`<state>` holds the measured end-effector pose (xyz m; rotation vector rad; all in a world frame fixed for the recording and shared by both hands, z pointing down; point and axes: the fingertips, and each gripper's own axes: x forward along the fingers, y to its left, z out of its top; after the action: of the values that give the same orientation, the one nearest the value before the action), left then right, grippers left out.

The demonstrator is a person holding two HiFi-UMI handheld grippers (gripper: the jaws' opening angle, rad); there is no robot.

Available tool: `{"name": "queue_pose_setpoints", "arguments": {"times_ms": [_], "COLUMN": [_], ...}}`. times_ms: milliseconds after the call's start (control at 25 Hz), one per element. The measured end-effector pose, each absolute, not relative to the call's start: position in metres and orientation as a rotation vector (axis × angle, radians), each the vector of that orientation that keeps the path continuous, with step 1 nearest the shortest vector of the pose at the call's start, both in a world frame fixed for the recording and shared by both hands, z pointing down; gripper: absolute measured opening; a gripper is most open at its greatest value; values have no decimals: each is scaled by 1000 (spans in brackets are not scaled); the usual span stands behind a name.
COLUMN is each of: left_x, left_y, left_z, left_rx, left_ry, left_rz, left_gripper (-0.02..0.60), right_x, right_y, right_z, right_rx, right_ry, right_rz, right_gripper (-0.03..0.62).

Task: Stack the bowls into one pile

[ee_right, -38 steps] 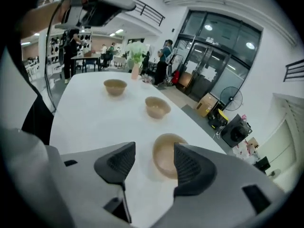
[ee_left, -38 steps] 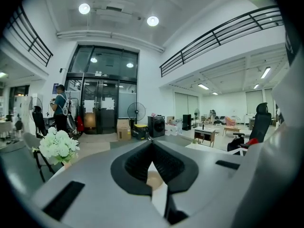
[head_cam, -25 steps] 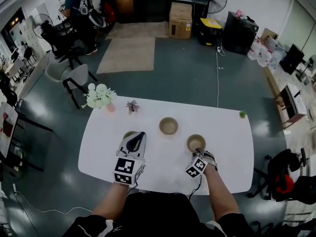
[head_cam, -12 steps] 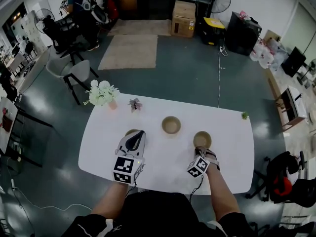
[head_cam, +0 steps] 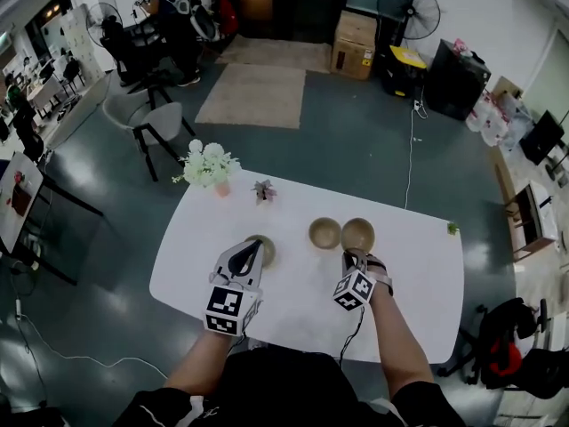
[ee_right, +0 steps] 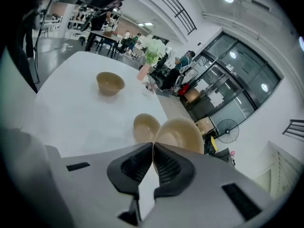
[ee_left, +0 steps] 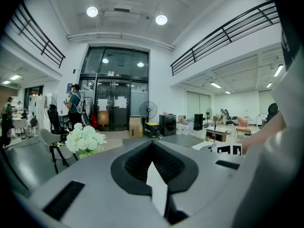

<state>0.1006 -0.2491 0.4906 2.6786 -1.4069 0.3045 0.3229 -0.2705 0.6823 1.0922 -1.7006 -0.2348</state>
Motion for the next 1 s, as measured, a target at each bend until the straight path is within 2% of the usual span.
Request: {"name": "queue_pose_setpoints", "arguments": {"times_ms": [360, 880, 960, 1000], "left_x": [44, 22, 22, 23], "left_y": [-243, -238, -238, -238], "left_z": [489, 501, 501, 501], "left_rx": [2580, 2508, 2506, 2506], "left_ry": [-1547, -1600, -1601, -1600], "left_rz": [295, 333, 336, 338], "left_gripper": [11, 11, 11, 12], "right_x": [262, 252, 253, 253], "right_y": [-303, -317, -316, -316], "right_z": [695, 742, 746, 746], "right_rx": [964, 865, 856, 856], "right_ry": [-1753, -1747, -1754, -1763], "right_rz": [-251, -130, -97, -75], "right_gripper": [29, 34, 54, 85]}}
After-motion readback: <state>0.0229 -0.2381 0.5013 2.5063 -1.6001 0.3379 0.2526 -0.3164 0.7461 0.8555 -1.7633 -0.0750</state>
